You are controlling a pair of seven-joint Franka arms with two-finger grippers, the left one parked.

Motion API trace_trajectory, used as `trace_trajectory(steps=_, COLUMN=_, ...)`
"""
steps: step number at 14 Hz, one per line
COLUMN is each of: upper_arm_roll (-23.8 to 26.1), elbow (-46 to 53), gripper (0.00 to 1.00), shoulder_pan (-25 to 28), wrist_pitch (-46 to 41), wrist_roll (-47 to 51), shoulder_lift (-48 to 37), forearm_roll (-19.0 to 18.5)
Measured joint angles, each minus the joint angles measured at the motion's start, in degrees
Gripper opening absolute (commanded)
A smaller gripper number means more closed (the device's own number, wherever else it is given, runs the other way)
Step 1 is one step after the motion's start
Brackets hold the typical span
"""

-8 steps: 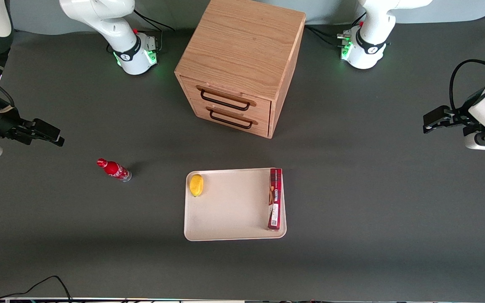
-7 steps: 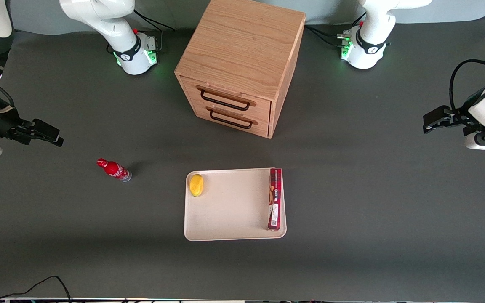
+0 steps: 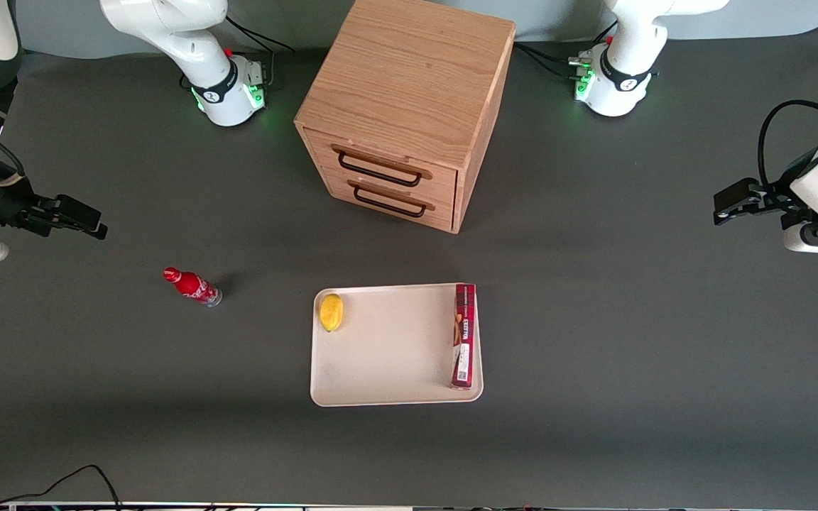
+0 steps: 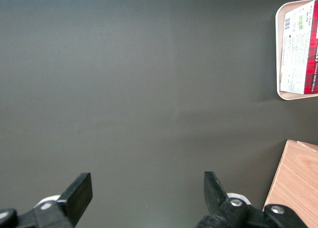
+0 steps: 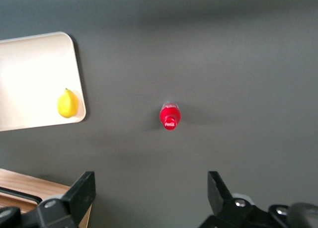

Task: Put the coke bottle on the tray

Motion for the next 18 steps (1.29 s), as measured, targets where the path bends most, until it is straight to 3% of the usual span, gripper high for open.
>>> trace_trajectory(steps=4, upper_arm_roll=0.03, elbow=-7.43, gripper=1.0, shoulder_pan=-0.02, wrist_pitch=5.08, wrist_roll=-2.43, shoulder_lift=1.42, forearm_roll=-0.05)
trace_trajectory(steps=10, upper_arm_roll=0.21, elbow=-24.52, gripper=0.98, shoulder_pan=-0.87, wrist_pitch=26.8, wrist_roll=-6.62, shoulder_lift=2.07, forearm_roll=-0.53)
trace_trajectory(steps=16, upper_arm_roll=0.87, elbow=-33.84, gripper=0.94, shoulder_pan=-0.76, wrist_pitch=38.7, wrist_roll=-6.63, shoulder_lift=2.39, forearm_roll=-5.94)
trace_trajectory(steps=18, upper_arm_roll=0.91, elbow=-35.79, gripper=0.85, shoulder_pan=-0.75, wrist_pitch=41.23, wrist_roll=-6.63, shoulder_lift=2.49, forearm_roll=-6.51)
